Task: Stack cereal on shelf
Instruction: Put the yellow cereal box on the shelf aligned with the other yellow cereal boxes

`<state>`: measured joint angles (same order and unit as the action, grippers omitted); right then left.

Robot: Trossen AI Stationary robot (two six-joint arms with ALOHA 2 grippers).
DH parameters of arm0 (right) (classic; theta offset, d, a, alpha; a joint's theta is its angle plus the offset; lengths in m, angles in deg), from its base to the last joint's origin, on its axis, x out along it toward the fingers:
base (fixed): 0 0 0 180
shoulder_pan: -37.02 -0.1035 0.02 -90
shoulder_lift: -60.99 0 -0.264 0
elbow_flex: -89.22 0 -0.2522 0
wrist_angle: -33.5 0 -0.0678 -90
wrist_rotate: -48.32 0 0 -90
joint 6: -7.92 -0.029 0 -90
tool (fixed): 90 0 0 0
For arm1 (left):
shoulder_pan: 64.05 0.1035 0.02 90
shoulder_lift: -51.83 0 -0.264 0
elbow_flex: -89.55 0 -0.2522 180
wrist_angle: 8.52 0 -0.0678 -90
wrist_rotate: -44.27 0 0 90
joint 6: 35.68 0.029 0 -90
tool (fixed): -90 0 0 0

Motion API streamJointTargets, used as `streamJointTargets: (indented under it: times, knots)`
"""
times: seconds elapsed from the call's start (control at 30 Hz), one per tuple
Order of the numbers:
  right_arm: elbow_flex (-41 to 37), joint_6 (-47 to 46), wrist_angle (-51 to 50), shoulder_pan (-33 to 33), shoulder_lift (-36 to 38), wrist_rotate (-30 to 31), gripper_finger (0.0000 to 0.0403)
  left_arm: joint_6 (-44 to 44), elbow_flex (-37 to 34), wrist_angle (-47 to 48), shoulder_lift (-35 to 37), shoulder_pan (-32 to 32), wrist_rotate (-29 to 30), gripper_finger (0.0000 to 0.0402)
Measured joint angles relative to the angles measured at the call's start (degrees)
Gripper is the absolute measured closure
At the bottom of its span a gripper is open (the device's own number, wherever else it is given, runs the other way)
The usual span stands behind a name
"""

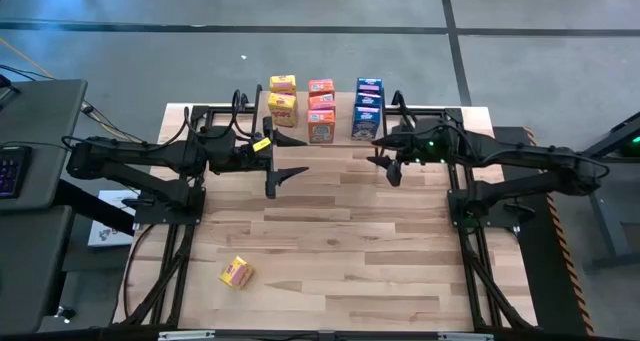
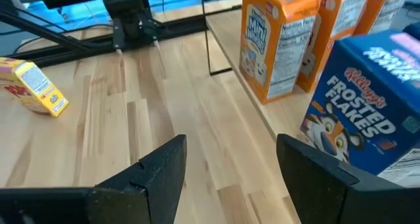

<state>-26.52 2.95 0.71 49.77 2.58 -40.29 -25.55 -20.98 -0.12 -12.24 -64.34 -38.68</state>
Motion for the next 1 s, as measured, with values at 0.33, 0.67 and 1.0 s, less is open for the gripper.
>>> streamJointTargets:
  times: [0.33, 0.67, 1.0]
  knots:
    - [0.0, 0.5, -0.3, -4.0, 1.1, 4.5, 0.0173, 0.0, 0.0, 0.0, 0.0, 0.0, 0.0, 0.0135]
    - [0.0, 1.2, -1.5, -5.2, 1.1, 4.5, 0.0173, -0.4, 0.0, -0.6, 0.0, 0.0, 0.0, 0.0135]
    - [0.0, 2.5, -5.3, -5.2, 2.5, 4.5, 0.0173, -16.1, 0.0, 2.1, 0.7, -0.1, 2.2, 0.0135]
